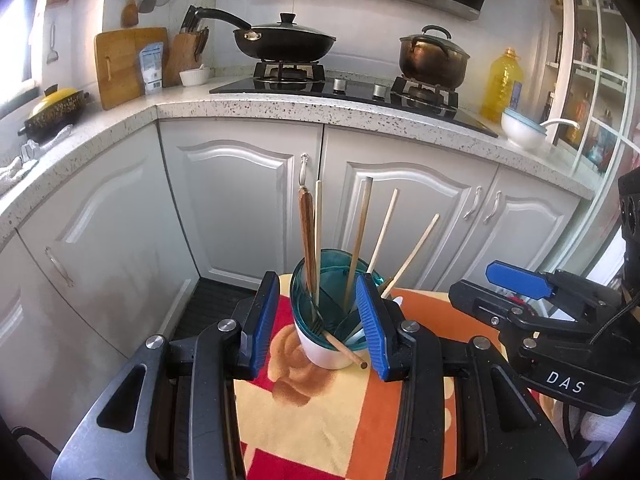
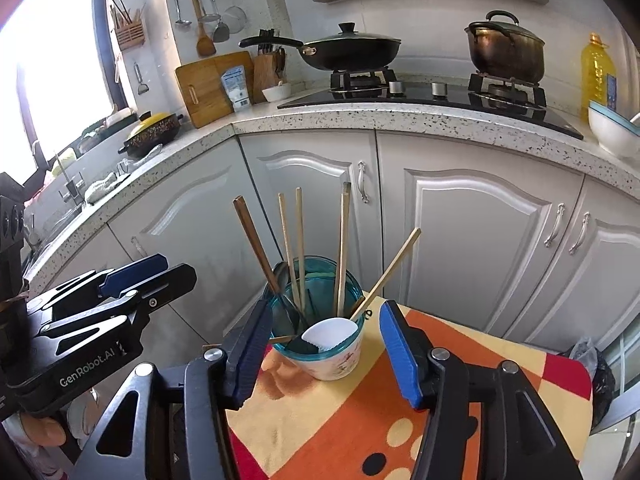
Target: Organize utensils
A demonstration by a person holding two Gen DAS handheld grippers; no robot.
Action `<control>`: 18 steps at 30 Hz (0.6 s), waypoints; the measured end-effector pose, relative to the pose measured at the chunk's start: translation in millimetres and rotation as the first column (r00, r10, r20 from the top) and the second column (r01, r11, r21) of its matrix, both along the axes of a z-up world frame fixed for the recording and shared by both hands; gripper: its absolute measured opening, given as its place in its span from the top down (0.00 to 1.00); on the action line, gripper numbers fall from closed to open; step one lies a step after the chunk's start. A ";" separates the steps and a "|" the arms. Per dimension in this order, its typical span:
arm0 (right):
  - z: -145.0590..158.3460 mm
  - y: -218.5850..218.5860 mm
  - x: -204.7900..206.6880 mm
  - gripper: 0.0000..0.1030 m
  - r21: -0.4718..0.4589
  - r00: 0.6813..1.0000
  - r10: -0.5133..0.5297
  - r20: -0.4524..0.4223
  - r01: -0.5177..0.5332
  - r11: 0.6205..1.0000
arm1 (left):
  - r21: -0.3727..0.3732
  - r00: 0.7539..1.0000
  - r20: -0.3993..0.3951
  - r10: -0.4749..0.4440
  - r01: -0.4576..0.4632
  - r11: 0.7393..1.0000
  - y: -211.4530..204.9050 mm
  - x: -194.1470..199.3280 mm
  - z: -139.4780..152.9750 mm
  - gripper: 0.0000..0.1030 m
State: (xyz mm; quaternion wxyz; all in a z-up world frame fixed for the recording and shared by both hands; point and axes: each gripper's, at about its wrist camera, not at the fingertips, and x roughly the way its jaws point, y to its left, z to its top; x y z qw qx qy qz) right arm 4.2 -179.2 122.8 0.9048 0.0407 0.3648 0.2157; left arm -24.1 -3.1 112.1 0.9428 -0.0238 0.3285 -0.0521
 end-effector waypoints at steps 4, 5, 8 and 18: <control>-1.2 1.0 -1.6 0.47 -0.004 1.000 0.002 -0.002 -0.002 1.000 | -0.003 1.000 -0.001 0.003 -0.003 1.000 -0.3 -1.8 -0.4 0.62; -1.3 0.8 -2.1 0.46 -0.003 1.000 0.002 -0.001 -0.002 1.000 | -0.004 1.000 -0.002 0.005 -0.005 1.000 -0.8 -1.7 -0.7 0.62; -1.7 1.2 -2.1 0.46 -0.005 1.000 0.001 -0.002 -0.001 1.000 | 0.009 1.000 -0.002 0.010 -0.010 1.000 -2.9 -2.5 -1.5 0.62; -8.4 0.3 -1.1 0.44 -0.003 1.000 0.009 -0.021 -0.009 1.000 | 0.029 1.000 -0.010 0.025 -0.024 0.999 -4.7 -1.2 -5.5 0.62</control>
